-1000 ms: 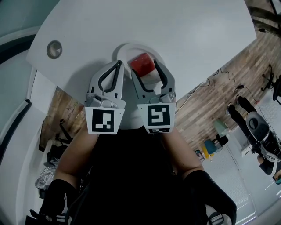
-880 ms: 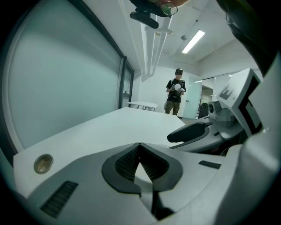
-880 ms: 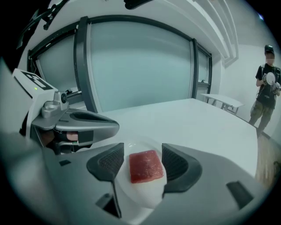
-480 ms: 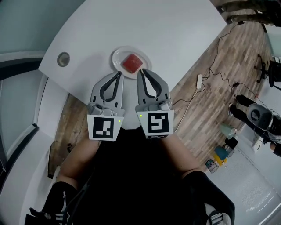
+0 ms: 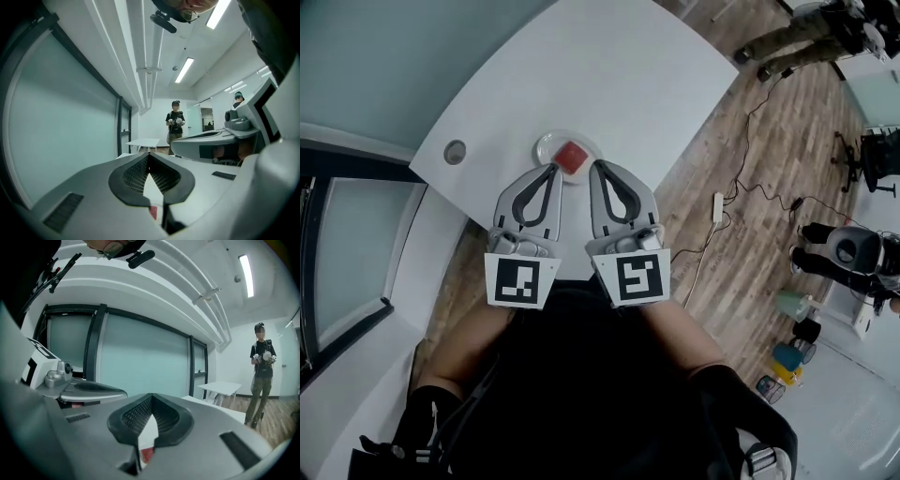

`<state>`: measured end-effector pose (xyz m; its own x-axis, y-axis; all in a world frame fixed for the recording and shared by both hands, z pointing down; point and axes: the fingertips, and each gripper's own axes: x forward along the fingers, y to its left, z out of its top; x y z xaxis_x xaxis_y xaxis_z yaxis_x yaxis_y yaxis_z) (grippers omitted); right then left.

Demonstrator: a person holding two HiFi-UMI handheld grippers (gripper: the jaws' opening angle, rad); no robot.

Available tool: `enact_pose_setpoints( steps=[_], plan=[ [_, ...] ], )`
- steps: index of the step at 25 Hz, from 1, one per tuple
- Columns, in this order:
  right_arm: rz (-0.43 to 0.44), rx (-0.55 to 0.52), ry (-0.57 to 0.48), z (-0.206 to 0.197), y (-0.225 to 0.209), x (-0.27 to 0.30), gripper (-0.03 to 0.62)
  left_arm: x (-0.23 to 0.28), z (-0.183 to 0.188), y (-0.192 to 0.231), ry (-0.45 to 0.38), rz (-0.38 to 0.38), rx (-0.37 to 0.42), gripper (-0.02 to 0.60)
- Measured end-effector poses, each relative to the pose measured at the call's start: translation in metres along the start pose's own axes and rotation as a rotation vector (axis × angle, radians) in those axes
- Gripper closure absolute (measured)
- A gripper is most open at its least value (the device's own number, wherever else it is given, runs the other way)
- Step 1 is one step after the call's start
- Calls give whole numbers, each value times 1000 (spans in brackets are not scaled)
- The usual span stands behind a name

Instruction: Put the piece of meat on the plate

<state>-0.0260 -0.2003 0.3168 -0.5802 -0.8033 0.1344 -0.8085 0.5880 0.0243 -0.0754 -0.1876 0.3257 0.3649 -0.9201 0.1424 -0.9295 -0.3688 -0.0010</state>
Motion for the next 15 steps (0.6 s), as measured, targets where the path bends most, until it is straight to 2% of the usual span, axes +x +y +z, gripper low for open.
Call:
enact_pose_setpoints(
  steps=[6,15],
  plan=[
    [11,-1,-94,38,-17,-31,591,-11,42,-28,-53,22,42,592],
    [49,-8,-212,67,-25,-77,591,-36,68,-62,-91,81,72,592]
  ],
)
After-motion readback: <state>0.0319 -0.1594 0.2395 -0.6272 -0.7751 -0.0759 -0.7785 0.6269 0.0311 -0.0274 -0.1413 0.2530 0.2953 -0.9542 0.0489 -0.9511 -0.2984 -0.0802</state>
